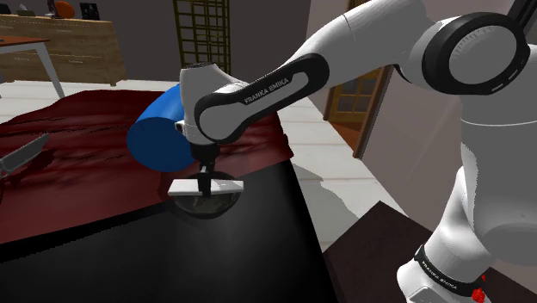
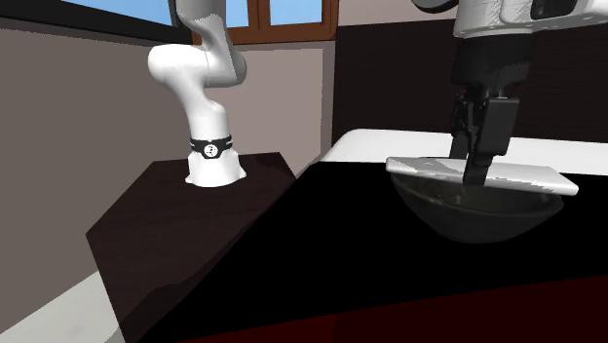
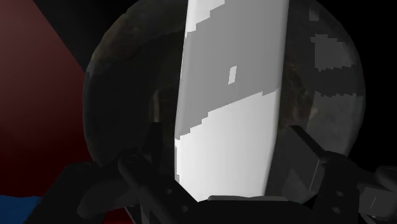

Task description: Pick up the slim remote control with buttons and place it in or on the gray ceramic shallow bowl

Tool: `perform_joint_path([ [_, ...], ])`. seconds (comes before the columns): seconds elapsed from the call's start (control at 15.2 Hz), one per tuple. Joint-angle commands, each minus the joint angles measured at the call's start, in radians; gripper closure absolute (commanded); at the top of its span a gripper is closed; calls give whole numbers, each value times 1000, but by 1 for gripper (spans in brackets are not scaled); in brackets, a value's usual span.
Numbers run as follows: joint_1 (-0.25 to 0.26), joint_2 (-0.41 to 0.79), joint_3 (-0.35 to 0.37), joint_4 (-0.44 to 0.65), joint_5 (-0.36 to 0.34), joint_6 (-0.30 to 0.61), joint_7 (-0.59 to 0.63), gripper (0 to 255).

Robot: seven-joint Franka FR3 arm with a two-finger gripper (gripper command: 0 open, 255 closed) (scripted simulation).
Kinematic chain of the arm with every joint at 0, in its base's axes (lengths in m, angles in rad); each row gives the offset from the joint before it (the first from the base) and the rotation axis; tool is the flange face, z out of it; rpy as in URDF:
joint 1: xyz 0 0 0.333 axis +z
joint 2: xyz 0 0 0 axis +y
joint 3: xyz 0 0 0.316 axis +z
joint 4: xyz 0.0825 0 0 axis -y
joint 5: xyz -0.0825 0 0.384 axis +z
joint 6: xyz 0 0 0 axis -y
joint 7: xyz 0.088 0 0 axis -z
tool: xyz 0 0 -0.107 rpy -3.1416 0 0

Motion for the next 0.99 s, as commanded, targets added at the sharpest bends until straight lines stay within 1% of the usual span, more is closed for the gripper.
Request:
perform_joint_path([
  [0.0,0,0,0,0,0,0,0,0],
  [0.2,0,0,0,0,0,0,0,0],
  [0.46,-4,-50,7,59,16,-107,-10,0],
  [0.92,-4,-50,7,59,16,-107,-10,0],
])
